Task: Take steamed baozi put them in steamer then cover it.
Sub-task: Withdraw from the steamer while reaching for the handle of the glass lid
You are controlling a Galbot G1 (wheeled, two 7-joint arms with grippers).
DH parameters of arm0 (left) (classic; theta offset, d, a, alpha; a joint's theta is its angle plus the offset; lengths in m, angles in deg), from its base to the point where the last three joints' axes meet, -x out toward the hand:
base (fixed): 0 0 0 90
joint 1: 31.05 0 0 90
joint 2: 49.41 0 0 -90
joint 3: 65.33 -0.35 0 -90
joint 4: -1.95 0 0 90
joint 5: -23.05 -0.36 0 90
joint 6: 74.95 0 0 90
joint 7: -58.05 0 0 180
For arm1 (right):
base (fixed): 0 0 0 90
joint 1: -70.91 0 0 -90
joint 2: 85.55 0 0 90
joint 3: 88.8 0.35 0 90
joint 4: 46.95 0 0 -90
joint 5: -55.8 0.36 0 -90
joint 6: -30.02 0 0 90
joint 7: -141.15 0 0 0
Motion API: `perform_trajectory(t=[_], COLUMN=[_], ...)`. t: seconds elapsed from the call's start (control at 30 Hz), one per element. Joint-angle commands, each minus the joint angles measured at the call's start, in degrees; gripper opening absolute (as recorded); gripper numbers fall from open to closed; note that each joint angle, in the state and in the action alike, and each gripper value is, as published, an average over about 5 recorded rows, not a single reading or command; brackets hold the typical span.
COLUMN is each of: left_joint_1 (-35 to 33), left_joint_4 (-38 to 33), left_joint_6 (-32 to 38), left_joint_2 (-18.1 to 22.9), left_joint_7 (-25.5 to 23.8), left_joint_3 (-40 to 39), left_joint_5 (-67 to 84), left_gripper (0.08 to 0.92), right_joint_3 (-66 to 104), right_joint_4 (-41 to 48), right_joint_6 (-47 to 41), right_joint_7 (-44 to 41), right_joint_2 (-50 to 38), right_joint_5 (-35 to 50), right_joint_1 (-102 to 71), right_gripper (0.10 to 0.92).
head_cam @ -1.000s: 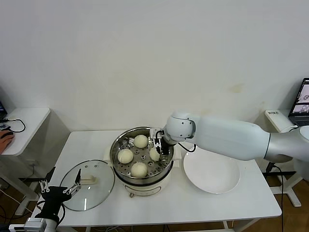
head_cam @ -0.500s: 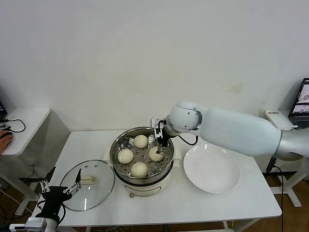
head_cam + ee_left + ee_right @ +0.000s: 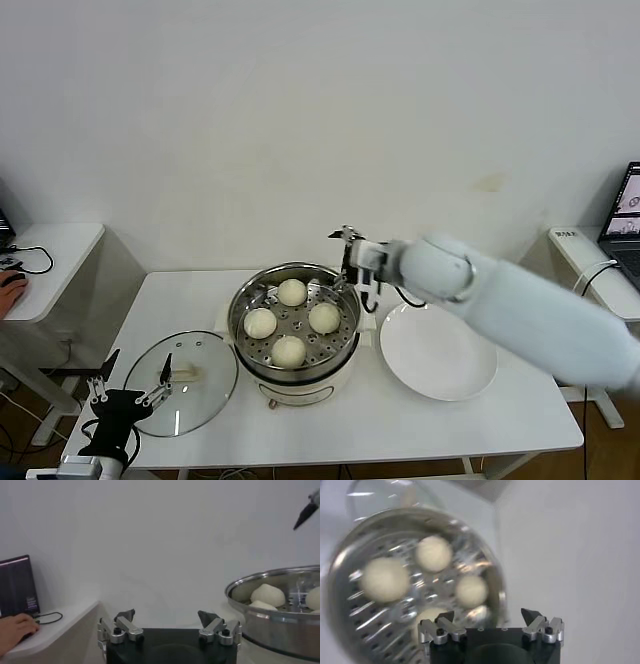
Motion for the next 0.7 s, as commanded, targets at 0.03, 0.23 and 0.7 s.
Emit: perform_trajectory(t=[0.03,0.23,0.7], left_joint_1=[0.02,1.37,1.76], left_joint_4=[1.01,4.14,17.81], left_joint_6=[1.59,2.48,10.80], left_joint_2=[0.53,0.81,-6.10], left_joint_7=[0.23,2.77,16.48], left_joint_3=[-1.47,-4.03,3.27], left_joint_5=[-1.62,-7.44,-69.31], left_gripper=[0.823,0.823,0.823], right_joint_3=[49.99,75.95,87.29], right_joint_4=[-9.20,-7.78,-8.25], right_joint_6=[26.77,44.35,49.85], right_joint_7=[22.62,18.26,16.26], right_joint_2=[1.34,22.82,33.41], right_joint_5=[-12.91,-15.24,-8.27], right_joint_1=[-56.61,-72.51,-85.95], right_gripper=[0.823,0.823,0.823])
